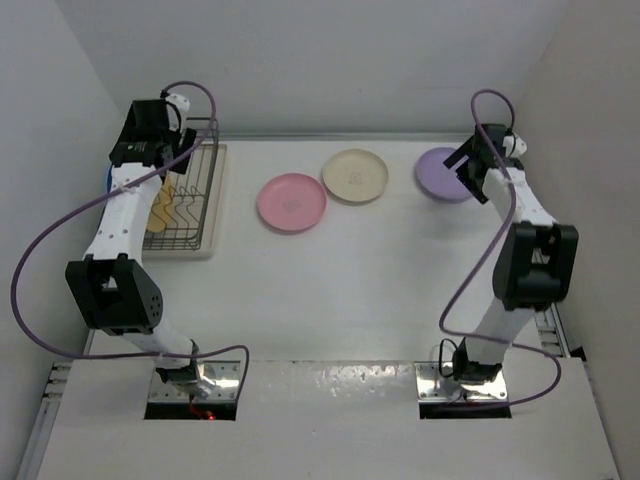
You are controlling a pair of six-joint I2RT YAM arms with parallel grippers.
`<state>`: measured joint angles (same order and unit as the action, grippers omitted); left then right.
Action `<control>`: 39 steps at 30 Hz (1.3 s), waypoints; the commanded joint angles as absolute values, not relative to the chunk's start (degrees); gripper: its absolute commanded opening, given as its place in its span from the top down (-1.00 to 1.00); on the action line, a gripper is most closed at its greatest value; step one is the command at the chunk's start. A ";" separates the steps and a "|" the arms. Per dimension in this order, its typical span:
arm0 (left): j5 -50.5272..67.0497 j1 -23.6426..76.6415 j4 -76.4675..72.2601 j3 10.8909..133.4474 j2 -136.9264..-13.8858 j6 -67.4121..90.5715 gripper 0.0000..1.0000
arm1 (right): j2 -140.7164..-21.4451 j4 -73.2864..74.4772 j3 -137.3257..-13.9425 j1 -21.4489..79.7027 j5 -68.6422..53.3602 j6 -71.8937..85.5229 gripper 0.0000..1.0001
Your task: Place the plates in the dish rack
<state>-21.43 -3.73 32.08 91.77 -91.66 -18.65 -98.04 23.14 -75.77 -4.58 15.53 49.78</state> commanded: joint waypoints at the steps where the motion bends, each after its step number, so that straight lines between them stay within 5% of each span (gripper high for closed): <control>1: -10.73 -2.64 40.42 93.34 -90.53 -21.00 -0.82 | -110.68 23.98 -88.11 -7.03 18.19 51.07 -0.95; 6: -6.95 -0.79 43.41 91.41 -87.36 -24.43 -0.84 | -122.24 26.10 -99.83 -10.46 18.54 52.99 -0.84; 13: -6.42 0.53 51.15 97.03 -89.91 -22.60 -0.84 | -131.48 23.65 -101.34 -12.31 16.88 56.25 -0.56; 16: -5.27 1.76 52.38 97.56 -91.05 -20.93 -0.84 | -133.07 22.94 -99.94 -12.04 16.79 56.69 -0.27; 19: -4.66 2.99 52.38 96.95 -91.05 -19.61 -0.84 | -133.59 20.31 -97.57 -12.13 17.75 58.62 0.57; 20: -4.66 3.60 52.38 96.33 -91.05 -19.60 -0.84 | -133.33 20.82 -97.21 -12.22 18.28 60.19 1.00; 26: -1.50 6.15 52.91 95.19 -90.53 -18.46 -0.84 | -124.82 13.65 -86.96 -11.96 19.95 56.26 1.00; 33: 4.21 13.17 52.91 95.19 -90.00 -18.46 -0.84 | -94.07 -5.35 -66.90 -7.21 24.79 37.83 1.00; 39: 12.65 19.76 52.91 96.94 -89.47 -18.98 -0.86 | -75.51 -9.33 -50.91 5.59 13.64 28.05 1.00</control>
